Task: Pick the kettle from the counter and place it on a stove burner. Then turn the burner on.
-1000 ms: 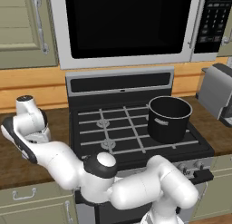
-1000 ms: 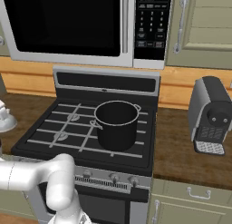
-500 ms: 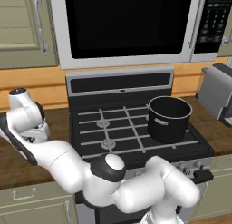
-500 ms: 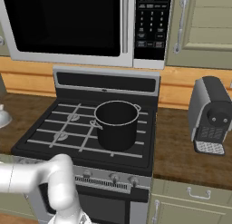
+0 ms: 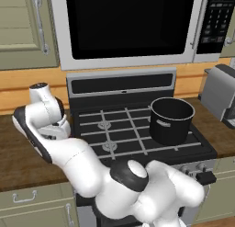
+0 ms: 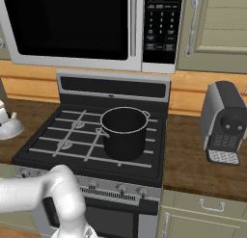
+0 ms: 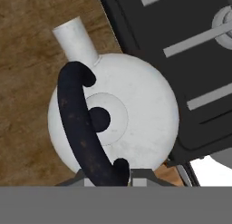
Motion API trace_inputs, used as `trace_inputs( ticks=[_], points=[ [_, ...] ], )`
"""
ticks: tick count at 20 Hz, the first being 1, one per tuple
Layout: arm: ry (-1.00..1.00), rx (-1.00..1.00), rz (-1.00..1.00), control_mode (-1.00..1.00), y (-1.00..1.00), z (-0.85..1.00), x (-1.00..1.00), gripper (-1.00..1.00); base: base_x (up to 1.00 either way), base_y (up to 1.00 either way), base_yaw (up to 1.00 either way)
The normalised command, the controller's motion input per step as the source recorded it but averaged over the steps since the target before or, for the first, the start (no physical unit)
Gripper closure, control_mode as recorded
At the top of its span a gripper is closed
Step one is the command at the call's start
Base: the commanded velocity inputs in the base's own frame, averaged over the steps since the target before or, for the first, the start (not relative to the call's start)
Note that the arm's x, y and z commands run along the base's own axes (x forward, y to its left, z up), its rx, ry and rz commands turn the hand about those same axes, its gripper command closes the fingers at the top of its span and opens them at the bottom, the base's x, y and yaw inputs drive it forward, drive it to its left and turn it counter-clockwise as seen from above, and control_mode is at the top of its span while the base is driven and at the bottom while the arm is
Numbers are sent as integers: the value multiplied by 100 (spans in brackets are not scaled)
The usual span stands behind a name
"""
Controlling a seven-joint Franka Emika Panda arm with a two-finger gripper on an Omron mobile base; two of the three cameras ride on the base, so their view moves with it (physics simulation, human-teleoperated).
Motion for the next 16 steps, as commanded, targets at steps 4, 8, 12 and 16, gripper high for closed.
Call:
trace_inputs(
  ticks=[4,8,12,16],
  points=[
    [0,0,-2,-100,-100,7,0,100,0,0,0],
    [0,2,0,-100,-100,0,0,100,0,0,0],
    [0,0,0,-100,-100,0,0,100,0,0,0],
    [0,2,0,-100,-100,0,13,100,0,0,0]
  ],
)
